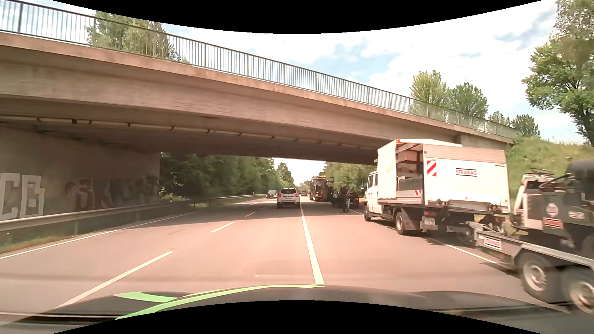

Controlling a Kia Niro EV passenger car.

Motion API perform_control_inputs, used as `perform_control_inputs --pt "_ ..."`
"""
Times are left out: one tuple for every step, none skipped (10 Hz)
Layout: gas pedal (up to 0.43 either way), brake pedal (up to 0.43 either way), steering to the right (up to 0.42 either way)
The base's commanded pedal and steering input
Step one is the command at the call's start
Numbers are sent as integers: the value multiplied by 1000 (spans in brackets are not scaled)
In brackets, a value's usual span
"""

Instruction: Follow the waypoints while adhering to traffic rules and regulations

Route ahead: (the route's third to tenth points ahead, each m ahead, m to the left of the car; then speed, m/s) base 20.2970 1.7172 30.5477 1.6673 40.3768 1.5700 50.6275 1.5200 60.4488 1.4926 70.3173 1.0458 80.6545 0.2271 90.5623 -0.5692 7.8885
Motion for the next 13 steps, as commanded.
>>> perform_control_inputs --pt "0 116 -4" --pt "0 116 -4" --pt "0 116 -4" --pt "0 116 -4" --pt "0 116 -4" --pt "0 122 -3" --pt "0 122 -3" --pt "0 122 -3" --pt "0 122 -2" --pt "0 122 -1" --pt "0 128 -1" --pt "0 128 -1" --pt "0 128 -1"
